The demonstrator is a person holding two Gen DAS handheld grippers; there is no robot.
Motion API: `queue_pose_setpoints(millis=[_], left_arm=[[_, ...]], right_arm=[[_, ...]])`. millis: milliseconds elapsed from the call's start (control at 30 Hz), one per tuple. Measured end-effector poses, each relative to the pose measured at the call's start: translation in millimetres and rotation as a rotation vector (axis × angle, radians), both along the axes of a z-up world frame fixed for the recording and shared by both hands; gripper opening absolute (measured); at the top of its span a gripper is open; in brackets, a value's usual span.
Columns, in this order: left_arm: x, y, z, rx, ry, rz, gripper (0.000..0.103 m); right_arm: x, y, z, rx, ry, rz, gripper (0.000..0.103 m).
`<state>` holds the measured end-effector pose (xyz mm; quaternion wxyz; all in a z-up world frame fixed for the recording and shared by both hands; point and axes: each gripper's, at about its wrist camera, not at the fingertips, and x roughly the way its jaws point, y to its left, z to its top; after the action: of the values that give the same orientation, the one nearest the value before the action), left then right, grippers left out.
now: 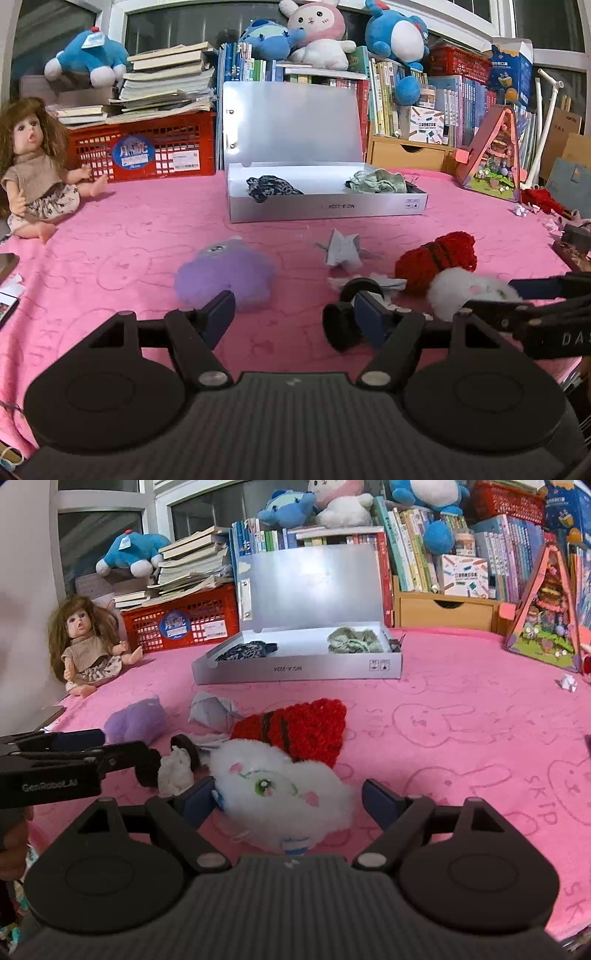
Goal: Organize objects
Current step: 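Grasp the black disc with the left tool while the right tool grasps the white plush bunny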
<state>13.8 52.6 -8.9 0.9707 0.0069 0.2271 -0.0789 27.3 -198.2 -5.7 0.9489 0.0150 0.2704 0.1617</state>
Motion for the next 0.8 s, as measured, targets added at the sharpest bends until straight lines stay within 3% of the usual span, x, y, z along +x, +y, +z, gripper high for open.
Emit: queue_pose_setpoints(millis=[233, 467, 800], left_arm=[[-2, 2, 2, 0.063, -0.029, 0.031, 0.076], [-1, 2, -4, 0.101, -0.004, 0.055, 0.076], [4, -2, -2, 0.001, 0.018, -0.007, 0.073]], right_arm=[[3, -11, 6, 0.034, -0.018, -0.056, 0.09], [6, -8, -1, 0.036, 0.024, -0.029, 0.09], [6, -4, -9, 0.038, 0.052, -0.015, 0.086]])
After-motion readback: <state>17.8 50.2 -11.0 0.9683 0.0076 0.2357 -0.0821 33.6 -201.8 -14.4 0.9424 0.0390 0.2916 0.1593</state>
